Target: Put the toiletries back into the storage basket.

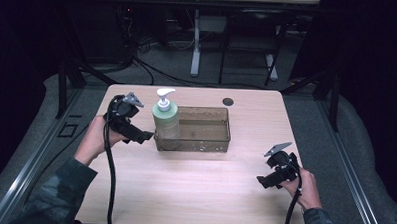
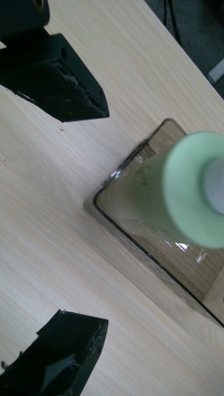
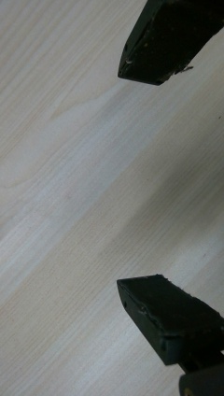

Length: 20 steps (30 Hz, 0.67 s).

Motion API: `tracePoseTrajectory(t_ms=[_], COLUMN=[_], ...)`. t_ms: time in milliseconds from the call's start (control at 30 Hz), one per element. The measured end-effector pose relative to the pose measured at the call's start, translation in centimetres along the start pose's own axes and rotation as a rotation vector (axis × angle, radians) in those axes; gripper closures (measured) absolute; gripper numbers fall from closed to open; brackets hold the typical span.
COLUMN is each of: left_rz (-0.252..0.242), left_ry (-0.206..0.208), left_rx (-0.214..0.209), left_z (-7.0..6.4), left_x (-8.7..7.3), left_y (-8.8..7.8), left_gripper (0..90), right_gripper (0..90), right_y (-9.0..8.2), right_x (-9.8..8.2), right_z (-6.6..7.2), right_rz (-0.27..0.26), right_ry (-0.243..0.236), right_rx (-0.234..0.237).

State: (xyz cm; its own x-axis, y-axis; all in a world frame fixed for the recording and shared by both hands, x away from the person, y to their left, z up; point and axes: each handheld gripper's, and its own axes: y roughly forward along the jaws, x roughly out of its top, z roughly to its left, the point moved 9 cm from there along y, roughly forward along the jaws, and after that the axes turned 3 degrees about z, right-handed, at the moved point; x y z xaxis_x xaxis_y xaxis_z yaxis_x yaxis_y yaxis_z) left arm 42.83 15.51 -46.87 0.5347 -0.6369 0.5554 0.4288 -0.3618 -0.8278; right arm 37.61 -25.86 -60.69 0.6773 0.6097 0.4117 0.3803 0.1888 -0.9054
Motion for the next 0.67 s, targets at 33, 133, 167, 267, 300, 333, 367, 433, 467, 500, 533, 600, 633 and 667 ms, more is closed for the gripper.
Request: tracePoseTrajectory(t_ms=[33,133,167,267,300,333,367,433,467,500,533,600,633,667], left_rz=[0.004,0.009,0.0,-0.016,-0.018,-0.017,-0.011,-0.022,-0.024,-0.025,-0.032,-0.03,-0.041,-0.053], left_ry=[-0.01,-0.034,-0.049,-0.078,-0.085,-0.089,-0.088,-0.102,-0.105,-0.103,-0.108,-0.113,-0.113,-0.116], left_rx=[-0.01,-0.003,-0.007,-0.001,0.003,0.006,0.014,0.012,0.015,0.015,0.016,0.012,0.016,0.017], left_z=[-0.1,0.1,0.0,0.0,0.0,0.0,0.1,0.1,0.1,0.1,0.1,0.2,0.3,0.4], left_x=[-0.6,-2.2,-2.6,-3.9,-4.2,-4.5,-4.8,-5.2,-5.3,-5.5,-5.7,-6.1,-6.2,-6.3], left_y=[0.3,1.1,1.3,1.9,2.1,2.4,2.6,2.7,2.8,3.0,3.1,3.5,3.7,3.8], left_gripper=[0.8,0.1,0.1,0.1,0.1,0.1,0.1,0.0,0.0,0.0,0.0,0.0,0.0,0.0], right_gripper=[1.0,1.0,1.0,1.0,0.9,1.0,1.0,1.0,1.0,0.9,0.9,0.9,0.9,0.9], right_y=[-0.1,-0.1,-0.1,0.0,0.0,0.0,0.0,-0.1,-0.1,-0.1,0.0,0.0,0.0,0.0], right_x=[0.0,0.1,0.1,0.1,0.1,0.1,0.1,0.1,0.1,0.1,0.1,0.1,0.1,0.1], right_z=[0.0,0.0,-0.1,0.0,0.0,0.0,0.0,-0.1,0.0,0.0,0.0,0.0,0.0,0.0], right_rz=[-0.004,-0.008,-0.004,-0.005,-0.007,-0.007,-0.007,-0.006,-0.007,-0.006,-0.006,-0.005,-0.005,-0.006], right_ry=[-0.002,-0.003,-0.007,-0.003,-0.003,-0.003,-0.003,-0.007,-0.007,-0.007,-0.006,-0.007,-0.007,-0.006], right_rx=[-0.004,-0.006,-0.011,-0.005,-0.004,-0.004,-0.004,-0.009,-0.008,-0.008,-0.007,-0.006,-0.006,-0.004])
